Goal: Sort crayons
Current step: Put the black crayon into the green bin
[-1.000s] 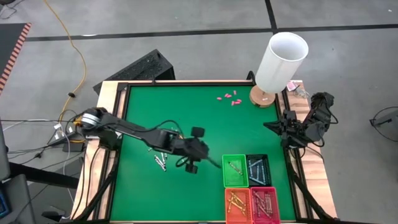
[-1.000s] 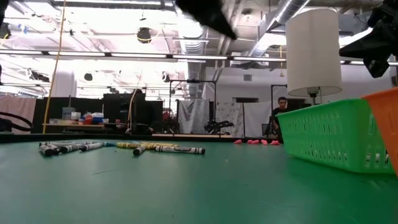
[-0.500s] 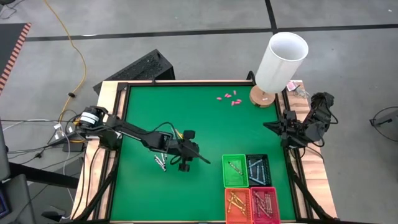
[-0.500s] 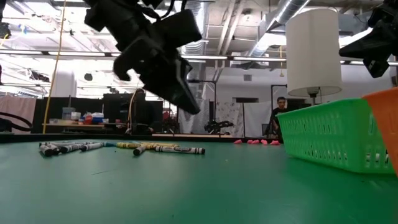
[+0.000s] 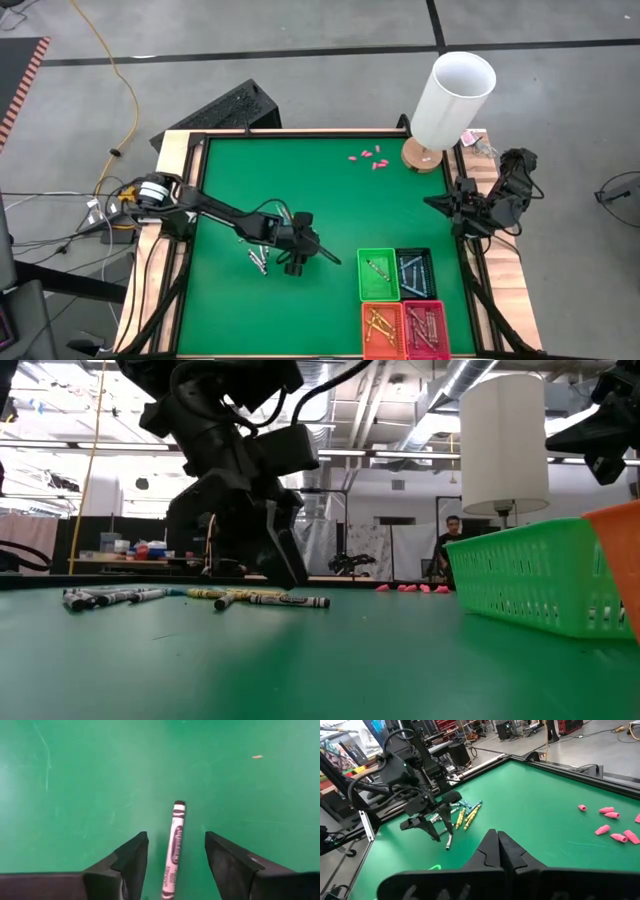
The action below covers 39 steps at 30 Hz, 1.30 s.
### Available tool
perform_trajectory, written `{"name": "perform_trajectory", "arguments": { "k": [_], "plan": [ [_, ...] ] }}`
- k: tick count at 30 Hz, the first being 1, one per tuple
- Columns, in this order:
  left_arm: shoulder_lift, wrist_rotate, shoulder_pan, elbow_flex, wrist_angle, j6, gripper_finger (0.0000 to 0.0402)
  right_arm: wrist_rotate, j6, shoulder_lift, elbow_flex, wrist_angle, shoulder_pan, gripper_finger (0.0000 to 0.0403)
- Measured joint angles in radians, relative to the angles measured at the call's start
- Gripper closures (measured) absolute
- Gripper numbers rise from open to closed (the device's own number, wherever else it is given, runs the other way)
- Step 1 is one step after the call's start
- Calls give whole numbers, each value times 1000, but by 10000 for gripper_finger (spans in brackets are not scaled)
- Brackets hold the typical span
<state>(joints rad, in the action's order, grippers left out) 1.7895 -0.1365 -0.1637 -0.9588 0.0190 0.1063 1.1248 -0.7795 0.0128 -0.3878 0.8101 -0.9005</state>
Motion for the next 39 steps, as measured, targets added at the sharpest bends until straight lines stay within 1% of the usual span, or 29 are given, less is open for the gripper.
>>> {"name": "perform_trajectory", "arguments": {
  "k": [3,8,12,15,21,22,29,36,39],
  "plan": [
    [13,-6,8,0,10,13,212,1,0,0,0,0,0,403],
    [62,54,39,-5,-1,-7,218,1,0,0,0,-2,0,403],
    [74,87,52,-5,29,-24,235,1,0,0,0,-3,0,403],
    [75,75,52,-5,55,-25,267,2,0,0,0,-1,0,403],
    [76,25,51,-6,65,-18,378,1,0,0,0,-2,0,403],
    [76,16,51,-6,63,-20,387,2,0,0,0,-2,0,403],
    [77,-37,52,-58,68,-49,394,2,0,0,0,-2,0,403],
    [78,-112,54,-166,116,-33,397,2,0,0,0,-1,0,403],
    [78,-126,53,-214,154,-27,397,2,0,0,0,-1,0,403]
  ]
}}
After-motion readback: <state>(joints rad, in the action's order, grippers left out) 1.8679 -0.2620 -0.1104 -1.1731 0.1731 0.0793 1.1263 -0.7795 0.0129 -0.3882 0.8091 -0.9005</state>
